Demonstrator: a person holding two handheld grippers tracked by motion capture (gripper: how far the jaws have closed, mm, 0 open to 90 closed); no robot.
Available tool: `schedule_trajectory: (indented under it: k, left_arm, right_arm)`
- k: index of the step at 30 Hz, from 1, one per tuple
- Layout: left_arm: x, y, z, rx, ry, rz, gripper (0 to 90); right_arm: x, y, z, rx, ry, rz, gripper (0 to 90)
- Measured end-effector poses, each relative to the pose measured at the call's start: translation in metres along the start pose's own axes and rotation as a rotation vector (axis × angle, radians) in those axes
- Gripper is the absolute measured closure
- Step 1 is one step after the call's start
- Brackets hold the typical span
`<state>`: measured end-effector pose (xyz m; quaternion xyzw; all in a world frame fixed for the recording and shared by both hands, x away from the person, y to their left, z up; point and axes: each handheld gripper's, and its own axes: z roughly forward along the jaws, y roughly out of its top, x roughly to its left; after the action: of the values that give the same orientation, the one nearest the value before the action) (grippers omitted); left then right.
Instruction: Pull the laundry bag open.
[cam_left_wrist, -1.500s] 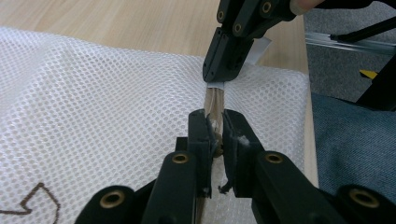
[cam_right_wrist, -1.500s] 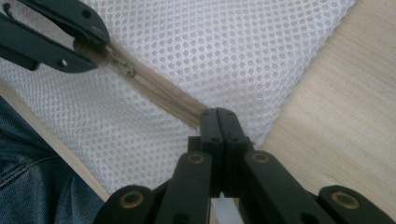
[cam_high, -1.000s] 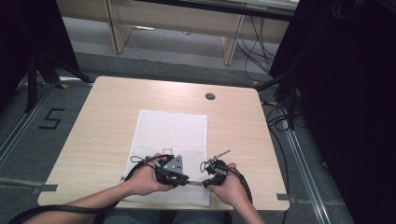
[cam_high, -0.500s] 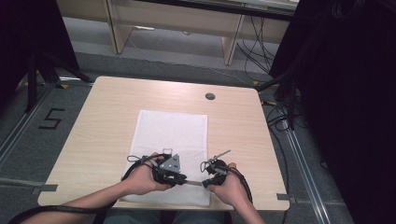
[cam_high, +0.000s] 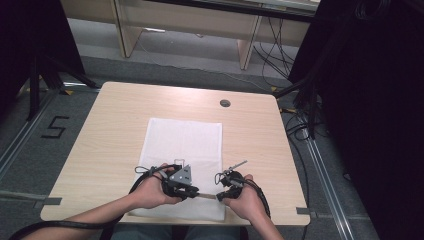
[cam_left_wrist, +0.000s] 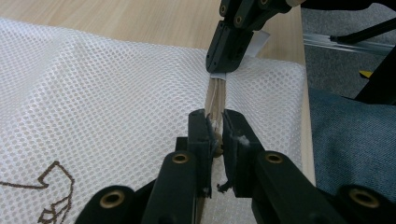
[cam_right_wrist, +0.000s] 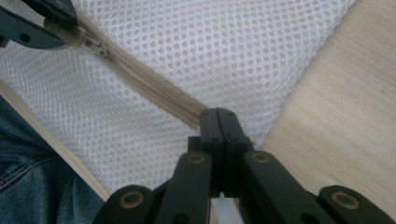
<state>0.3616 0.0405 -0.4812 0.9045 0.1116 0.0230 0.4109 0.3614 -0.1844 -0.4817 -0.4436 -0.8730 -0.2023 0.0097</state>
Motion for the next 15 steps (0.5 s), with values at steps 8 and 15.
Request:
schedule_trajectory:
  k: [8,15]
  left_arm:
    - [-0.0001,-0.0001,-0.0002,0.001,0.000,0.002,81.7]
    - [0.0004,-0.0022,-0.0027,-0.001,0.004,0.000,81.7]
  right_arm:
    - [-0.0005,-0.0001,0.0004,-0.006,0.000,-0.004,90.0]
    - [-0.0002,0.0000,0.0002,-0.004,-0.003,0.001,90.0]
